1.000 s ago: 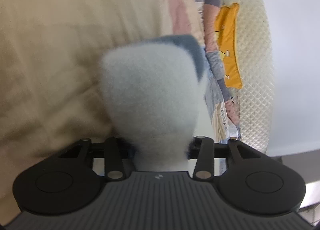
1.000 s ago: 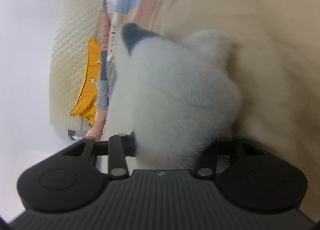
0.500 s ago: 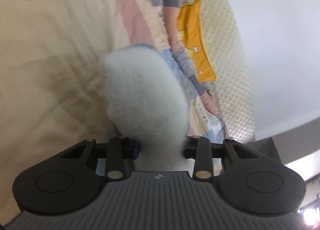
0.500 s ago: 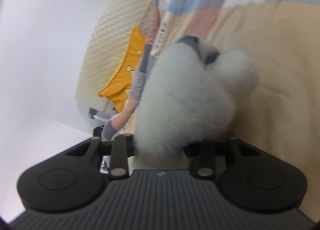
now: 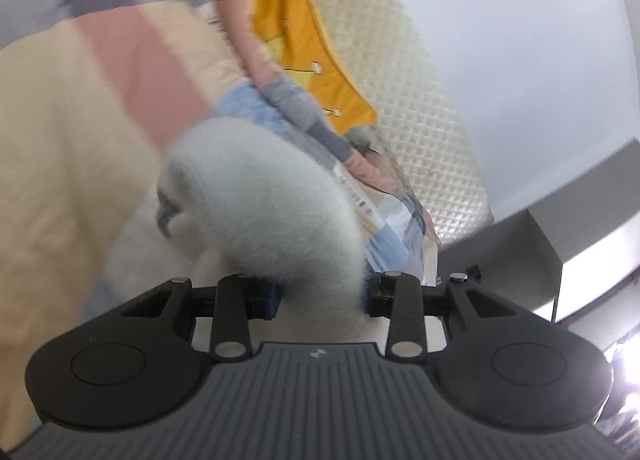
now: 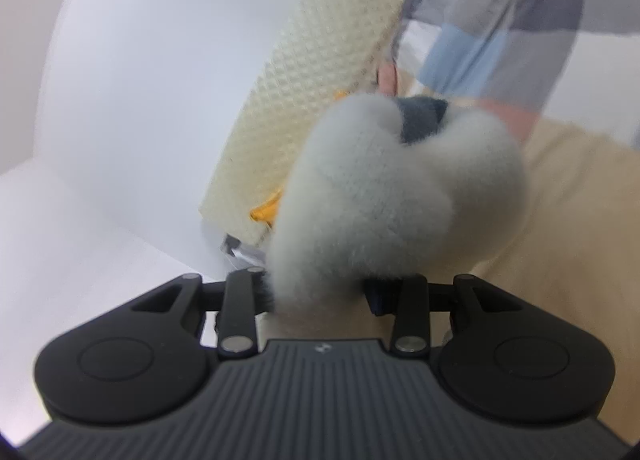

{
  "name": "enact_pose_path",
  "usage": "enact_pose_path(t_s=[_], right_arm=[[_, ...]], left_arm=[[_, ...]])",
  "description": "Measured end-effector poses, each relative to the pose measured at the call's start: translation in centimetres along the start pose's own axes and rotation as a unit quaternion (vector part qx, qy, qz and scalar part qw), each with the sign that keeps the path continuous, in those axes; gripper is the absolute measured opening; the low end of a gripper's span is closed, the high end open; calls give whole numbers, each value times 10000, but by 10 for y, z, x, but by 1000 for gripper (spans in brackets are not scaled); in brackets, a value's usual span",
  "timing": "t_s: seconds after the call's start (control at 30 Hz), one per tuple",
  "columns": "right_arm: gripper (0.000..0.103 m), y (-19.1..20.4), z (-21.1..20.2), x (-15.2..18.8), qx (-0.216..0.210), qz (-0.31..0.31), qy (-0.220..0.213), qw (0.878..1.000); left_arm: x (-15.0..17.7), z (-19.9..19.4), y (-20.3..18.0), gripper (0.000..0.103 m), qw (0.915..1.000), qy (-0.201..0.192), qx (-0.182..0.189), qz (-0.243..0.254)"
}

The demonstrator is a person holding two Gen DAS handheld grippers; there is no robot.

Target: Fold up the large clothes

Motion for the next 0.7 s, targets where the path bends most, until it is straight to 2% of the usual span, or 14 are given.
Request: enact_pose_path(t_s=[0.23,0.37,0.47,0.6,0.7], right_arm=[[40,4,47,-75,-163,-96,-415,9990],[40,-10,70,-116,-230,-99,-726,9970],[40,-33,86,-136,-144,-67,-865,9961],[40,-70,117,-153,108,-253,-783,9965],[40,-99,120,-152,140,-227,-834,9962]], left_arm=[[-7,94,-85,40,9981,214,363,460],[5,157,-126,40,9971,284,506,496],[23,207,-153,40,9947,297,475,862],[46,262,-171,40,9894,244,562,1317],[68,299,-162,40,9875,371,587,1414]])
Point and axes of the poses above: each gripper's, at about its wrist camera, not at the fingertips, and z roughly the way its jaws point, y to its left, x to its underside, the point moved 4 cm from there along z, roughly the way its jaws point, and after that the axes turned 15 degrees about -y, right-handed, at the moved point
